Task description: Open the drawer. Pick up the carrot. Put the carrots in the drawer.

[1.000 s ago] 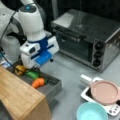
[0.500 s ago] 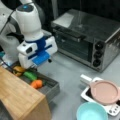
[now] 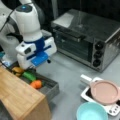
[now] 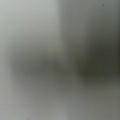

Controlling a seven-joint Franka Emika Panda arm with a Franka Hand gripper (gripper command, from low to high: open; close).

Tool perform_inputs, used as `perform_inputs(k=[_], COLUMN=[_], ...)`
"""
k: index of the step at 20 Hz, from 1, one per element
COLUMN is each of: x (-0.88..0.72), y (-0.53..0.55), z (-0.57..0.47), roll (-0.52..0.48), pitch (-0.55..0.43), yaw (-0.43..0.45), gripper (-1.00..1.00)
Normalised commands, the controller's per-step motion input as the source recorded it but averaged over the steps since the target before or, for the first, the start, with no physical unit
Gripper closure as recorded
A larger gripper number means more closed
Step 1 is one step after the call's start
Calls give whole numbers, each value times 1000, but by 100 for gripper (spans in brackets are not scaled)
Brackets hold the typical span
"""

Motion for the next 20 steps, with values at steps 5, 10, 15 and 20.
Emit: perform_inputs(k=[5, 10, 15, 20], x=[16, 42, 82, 116], y=[-282, -294, -292, -285], z=[81, 76, 85, 108], roll=[-121, -90, -71, -58], pitch=[94, 86, 84, 85], yaw=[197, 200, 179, 156], gripper=[-100, -100, -100, -100])
